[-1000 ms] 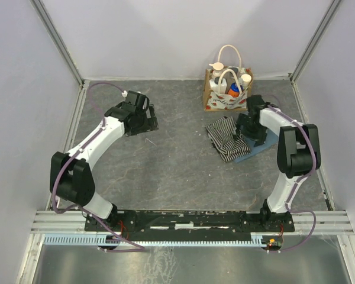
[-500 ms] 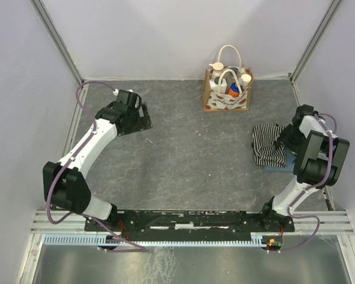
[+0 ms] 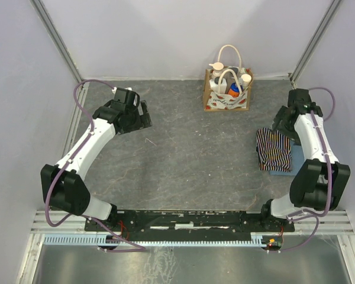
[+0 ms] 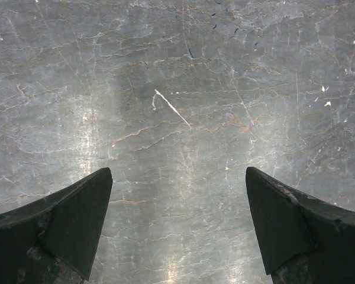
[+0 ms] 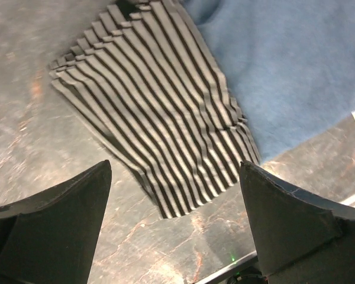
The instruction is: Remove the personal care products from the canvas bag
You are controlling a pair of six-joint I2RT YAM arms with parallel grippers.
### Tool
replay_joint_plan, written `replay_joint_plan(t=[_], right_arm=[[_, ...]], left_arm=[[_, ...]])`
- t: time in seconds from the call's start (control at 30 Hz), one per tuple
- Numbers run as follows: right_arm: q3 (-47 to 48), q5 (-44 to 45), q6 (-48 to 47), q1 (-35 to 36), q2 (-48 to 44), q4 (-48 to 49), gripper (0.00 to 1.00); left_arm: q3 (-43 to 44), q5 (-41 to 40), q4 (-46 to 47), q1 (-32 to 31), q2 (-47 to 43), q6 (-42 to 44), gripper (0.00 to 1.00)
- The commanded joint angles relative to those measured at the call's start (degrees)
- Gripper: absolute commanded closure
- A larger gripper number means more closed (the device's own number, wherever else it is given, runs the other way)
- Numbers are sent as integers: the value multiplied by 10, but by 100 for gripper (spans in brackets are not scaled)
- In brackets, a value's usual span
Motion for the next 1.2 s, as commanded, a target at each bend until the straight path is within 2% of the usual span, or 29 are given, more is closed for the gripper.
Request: replay_joint_plan(t=[0.0, 0.17, 0.33, 0.47, 0.63, 0.8, 1.07, 1.17], right_arm=[[50, -82, -53, 56, 32, -10, 3], [141, -134, -63, 130, 88, 4, 0], [262, -175, -27, 140, 137, 31, 0], [371, -217, 3, 142, 216, 16, 2], [473, -214, 39, 158, 311, 5, 4], [587, -179, 35, 184, 416, -47, 6], [599, -118, 39, 213, 480, -44, 11], [565, -121, 40, 221, 473, -33, 21]], left_arm=[[19, 17, 18, 2, -10, -3, 0], [25, 19, 17, 2, -14, -2, 0], [33, 22, 8, 2, -18, 1, 0], [33, 28, 10, 2, -16, -2, 0], [29, 42, 22, 2, -9, -10, 0], [37, 38, 15, 2, -10, -5, 3], [44, 31, 7, 2, -12, -1, 3], [45, 25, 6, 2, -15, 0, 3]])
